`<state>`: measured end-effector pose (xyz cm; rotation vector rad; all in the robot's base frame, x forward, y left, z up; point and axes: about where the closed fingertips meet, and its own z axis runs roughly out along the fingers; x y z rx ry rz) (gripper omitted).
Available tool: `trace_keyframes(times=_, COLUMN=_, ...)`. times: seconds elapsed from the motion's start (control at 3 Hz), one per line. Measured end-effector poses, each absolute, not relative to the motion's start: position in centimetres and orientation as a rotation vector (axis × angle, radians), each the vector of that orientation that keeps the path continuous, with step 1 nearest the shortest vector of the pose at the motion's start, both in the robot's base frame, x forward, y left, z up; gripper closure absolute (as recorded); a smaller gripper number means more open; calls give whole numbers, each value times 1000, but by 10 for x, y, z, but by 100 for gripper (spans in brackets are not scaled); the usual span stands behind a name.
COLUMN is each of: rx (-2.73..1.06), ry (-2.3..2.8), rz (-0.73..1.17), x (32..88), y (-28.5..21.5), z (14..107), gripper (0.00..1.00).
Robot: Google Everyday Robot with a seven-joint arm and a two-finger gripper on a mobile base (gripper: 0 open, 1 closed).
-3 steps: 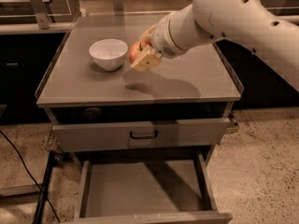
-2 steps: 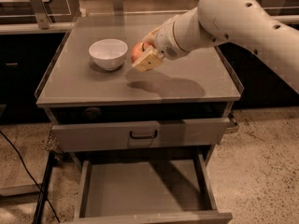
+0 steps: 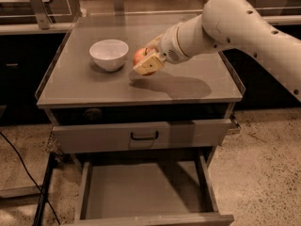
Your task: Pick apple from middle drawer and place on counter
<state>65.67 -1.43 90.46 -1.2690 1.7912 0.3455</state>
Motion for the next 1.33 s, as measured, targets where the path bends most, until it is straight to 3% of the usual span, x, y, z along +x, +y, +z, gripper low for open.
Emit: trace_keyframes(times=1.33, rx=-1177, ry=1910, rz=482, x=661, y=-19, z=876, gripper=100)
